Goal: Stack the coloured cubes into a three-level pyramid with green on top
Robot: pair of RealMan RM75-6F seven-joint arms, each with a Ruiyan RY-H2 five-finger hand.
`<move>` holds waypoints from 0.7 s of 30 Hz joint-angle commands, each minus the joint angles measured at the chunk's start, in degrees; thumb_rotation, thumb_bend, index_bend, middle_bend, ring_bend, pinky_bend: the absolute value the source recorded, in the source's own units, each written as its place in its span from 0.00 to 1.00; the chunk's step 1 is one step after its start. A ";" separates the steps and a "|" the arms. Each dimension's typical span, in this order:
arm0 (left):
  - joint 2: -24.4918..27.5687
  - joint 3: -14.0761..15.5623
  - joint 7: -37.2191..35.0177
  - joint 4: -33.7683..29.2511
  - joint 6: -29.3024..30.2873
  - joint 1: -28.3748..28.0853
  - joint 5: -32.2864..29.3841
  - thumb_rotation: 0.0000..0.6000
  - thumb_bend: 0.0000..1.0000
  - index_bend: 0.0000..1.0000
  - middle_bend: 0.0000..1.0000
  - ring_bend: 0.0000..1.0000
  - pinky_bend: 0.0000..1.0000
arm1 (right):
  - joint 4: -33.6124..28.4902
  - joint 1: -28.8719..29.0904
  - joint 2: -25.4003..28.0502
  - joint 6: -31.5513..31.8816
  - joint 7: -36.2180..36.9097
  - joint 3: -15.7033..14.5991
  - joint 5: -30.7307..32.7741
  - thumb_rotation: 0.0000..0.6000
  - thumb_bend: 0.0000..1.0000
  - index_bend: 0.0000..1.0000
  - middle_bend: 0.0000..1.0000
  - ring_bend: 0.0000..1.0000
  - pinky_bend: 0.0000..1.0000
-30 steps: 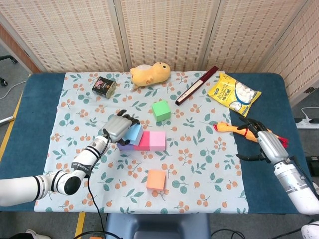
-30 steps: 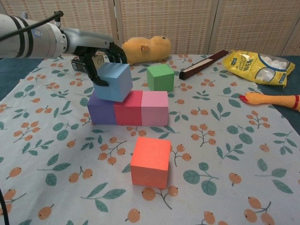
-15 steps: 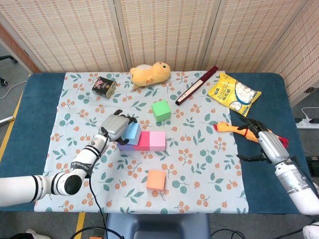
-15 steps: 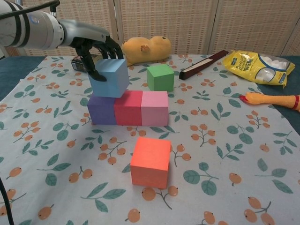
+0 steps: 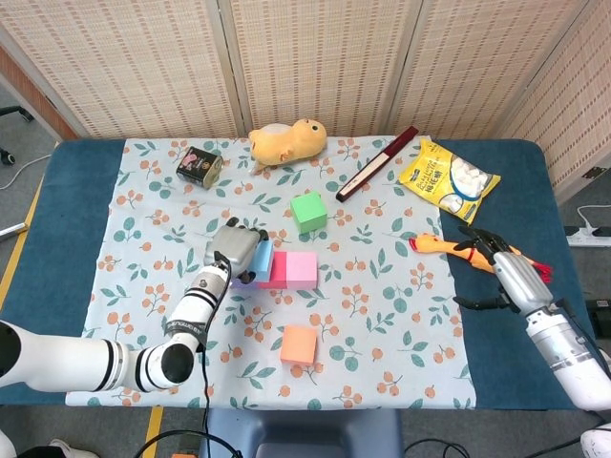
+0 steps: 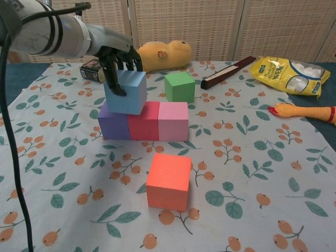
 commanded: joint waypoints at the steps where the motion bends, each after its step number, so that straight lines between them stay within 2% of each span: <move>1: -1.67 -0.38 -0.46 1.07 1.63 0.95 1.89 1.00 0.32 0.34 0.32 0.25 0.11 | 0.15 -0.04 -0.01 -0.01 0.13 -0.04 0.02 1.00 0.05 0.00 0.25 0.00 0.00; 21: -5.23 -1.95 2.75 3.11 4.48 4.11 3.33 1.00 0.32 0.33 0.31 0.25 0.11 | 0.38 0.45 -0.36 -0.84 -0.05 0.01 0.50 1.00 0.05 0.00 0.25 0.00 0.00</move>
